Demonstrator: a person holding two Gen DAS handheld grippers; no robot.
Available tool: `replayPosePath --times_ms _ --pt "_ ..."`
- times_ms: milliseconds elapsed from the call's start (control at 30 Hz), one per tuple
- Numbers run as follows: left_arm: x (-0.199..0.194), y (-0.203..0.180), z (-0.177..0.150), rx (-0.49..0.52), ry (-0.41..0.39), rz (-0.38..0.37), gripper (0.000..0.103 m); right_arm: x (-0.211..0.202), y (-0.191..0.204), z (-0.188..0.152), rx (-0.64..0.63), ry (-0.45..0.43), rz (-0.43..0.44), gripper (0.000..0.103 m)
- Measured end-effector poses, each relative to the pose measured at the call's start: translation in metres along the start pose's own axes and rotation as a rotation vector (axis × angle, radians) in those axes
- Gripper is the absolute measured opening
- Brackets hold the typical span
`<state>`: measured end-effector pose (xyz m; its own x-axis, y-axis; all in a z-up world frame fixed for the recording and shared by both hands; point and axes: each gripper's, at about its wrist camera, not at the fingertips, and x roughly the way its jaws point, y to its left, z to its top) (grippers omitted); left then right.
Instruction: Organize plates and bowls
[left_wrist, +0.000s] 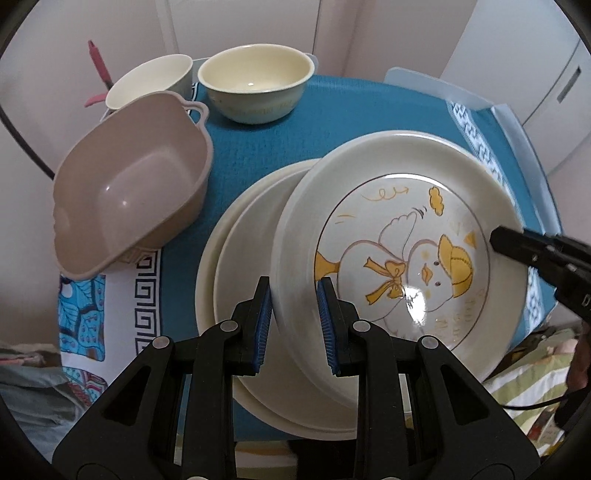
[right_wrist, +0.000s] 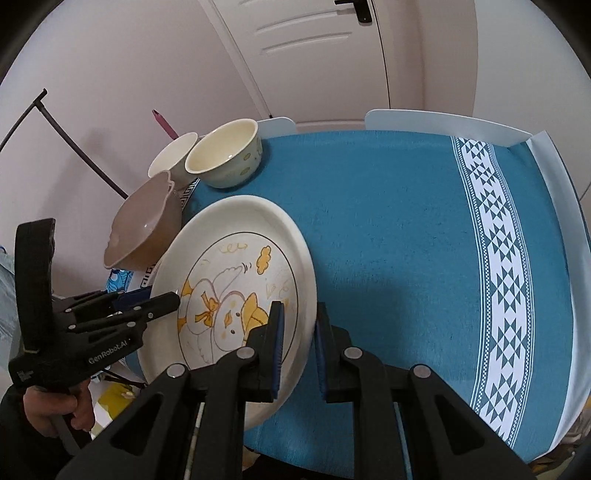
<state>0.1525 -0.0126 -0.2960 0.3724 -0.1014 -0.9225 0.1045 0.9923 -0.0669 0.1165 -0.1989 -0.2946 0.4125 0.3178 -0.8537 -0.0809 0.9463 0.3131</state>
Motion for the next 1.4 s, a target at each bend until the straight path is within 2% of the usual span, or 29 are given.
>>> replayPosePath --times_ms 433,633,733,767,933,1200,1400 --pt "0.001 -0.014 -0.007 0.075 0.005 0.135 0.022 0.014 0.011 0.003 -0.091 0.046 -0.038 0.014" --pt "-0.003 -0.009 -0.008 0.072 0.004 0.168 0.022 0.023 0.016 0.007 -0.118 0.060 -0.031 0.014" --pt "-0.004 -0.008 -0.009 0.072 -0.001 0.182 0.022 0.027 0.020 0.007 -0.150 0.065 -0.039 0.014" --pt "-0.005 -0.008 -0.009 0.067 0.000 0.181 0.022 0.027 0.020 0.007 -0.153 0.093 -0.060 0.014" --pt "-0.004 -0.011 -0.010 0.080 0.001 0.201 0.022 0.026 0.024 0.006 -0.187 0.088 -0.072 0.014" --pt "-0.004 -0.030 -0.009 0.177 -0.024 0.341 0.022 0.028 0.028 0.007 -0.224 0.098 -0.092 0.014" --pt "-0.006 -0.022 -0.008 0.158 -0.029 0.332 0.022 0.031 0.031 0.005 -0.244 0.107 -0.096 0.014"
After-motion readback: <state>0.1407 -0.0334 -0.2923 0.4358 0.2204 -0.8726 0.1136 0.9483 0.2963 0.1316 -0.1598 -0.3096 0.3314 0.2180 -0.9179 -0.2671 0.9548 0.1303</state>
